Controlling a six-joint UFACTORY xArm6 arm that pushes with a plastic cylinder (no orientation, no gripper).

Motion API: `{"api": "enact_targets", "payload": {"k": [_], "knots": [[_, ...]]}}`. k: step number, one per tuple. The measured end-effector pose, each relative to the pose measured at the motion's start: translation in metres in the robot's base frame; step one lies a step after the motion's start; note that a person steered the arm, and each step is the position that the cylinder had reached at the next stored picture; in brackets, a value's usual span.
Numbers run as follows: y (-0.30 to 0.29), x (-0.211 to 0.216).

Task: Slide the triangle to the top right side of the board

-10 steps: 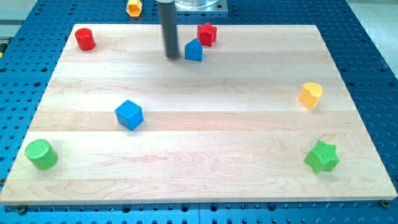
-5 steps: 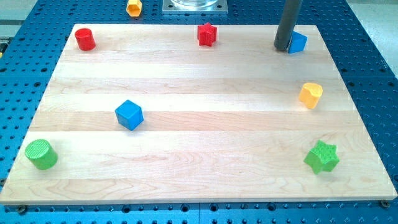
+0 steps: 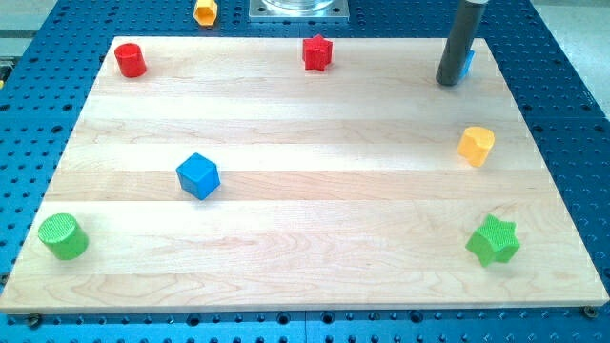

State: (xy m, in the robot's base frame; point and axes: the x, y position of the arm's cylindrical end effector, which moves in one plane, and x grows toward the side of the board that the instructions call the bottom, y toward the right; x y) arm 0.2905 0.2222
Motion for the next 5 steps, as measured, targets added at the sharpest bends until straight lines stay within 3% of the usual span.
{"api": "enact_targets", "payload": {"k": [3,5], "knots": [[0.046,-0.010],[0.038,-0.062]]}}
